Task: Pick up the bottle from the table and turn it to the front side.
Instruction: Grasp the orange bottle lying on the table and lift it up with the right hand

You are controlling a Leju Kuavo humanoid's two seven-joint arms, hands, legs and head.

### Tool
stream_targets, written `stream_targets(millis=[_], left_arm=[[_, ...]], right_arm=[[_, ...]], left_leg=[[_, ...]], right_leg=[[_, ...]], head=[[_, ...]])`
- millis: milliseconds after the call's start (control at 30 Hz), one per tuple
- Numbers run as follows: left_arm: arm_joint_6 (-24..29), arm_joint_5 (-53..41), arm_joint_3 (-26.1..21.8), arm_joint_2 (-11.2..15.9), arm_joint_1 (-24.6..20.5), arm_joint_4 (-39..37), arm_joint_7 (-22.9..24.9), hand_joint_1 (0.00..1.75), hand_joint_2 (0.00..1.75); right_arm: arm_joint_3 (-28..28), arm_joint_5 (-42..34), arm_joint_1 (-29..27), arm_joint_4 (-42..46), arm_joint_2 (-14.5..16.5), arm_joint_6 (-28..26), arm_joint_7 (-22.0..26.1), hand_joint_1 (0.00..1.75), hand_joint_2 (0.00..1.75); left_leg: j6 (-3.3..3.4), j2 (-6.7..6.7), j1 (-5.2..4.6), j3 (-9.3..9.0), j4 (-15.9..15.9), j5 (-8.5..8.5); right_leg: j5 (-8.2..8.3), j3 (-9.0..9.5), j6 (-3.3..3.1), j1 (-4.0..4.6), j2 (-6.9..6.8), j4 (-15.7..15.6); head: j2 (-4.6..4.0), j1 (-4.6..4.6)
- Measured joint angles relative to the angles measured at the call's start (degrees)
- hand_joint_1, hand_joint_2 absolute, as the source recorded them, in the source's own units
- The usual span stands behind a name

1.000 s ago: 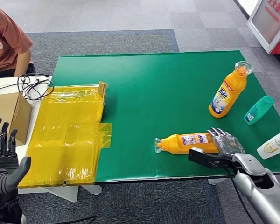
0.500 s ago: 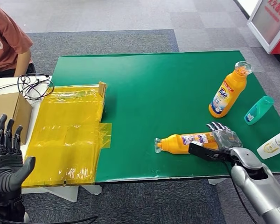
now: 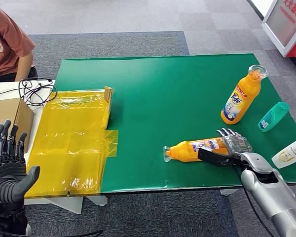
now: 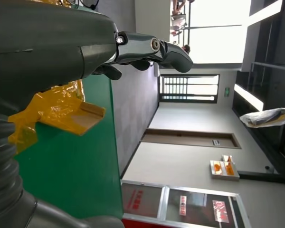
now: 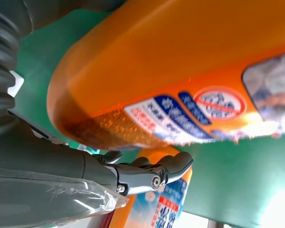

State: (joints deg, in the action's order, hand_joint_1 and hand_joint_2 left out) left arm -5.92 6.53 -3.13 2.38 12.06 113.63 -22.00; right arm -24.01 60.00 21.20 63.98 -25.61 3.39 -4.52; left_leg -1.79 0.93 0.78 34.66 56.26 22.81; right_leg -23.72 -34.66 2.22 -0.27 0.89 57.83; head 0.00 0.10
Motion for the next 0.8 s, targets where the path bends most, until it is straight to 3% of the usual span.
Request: stream_targets(millis=[67, 200, 800], left_arm=[[0.0, 0.01, 0.05, 0.09, -0.01, 0.0, -0.01, 0.0, 1.75], [0.02, 0.01, 0.21, 0.32, -0.09, 0.0, -0.03, 0.0, 1.75], [0.04, 0.13, 0.54, 0.64, -0.1, 0.0, -0.2, 0.0, 1.75]], right_arm=[[-0.14, -0.38, 0.31, -0.87, 0.11, 0.28, 0.45, 0.0, 1.75], [-0.37, -0.89, 1.18, -2.33, 0.27, 0.85, 1.15, 1.75, 1.75], [-0.89, -1.99, 2.49, -3.98, 0.39, 0.32, 1.82, 1.75, 1.75]], left_leg=[[0.0, 0.0, 0.0, 0.0, 0.0, 0.0], [0.0, 0.0, 0.0, -0.02, 0.0, 0.0], [0.0, 0.0, 0.0, -0.03, 0.0, -0.04]], right_leg=[[0.0, 0.0, 0.0, 0.0, 0.01, 0.0], [0.0, 0.0, 0.0, 0.0, 0.01, 0.0], [0.02, 0.01, 0.01, 0.0, 0.01, 0.0]], head=[[0.0, 0.0], [-0.01, -0.01], [0.0, 0.0]])
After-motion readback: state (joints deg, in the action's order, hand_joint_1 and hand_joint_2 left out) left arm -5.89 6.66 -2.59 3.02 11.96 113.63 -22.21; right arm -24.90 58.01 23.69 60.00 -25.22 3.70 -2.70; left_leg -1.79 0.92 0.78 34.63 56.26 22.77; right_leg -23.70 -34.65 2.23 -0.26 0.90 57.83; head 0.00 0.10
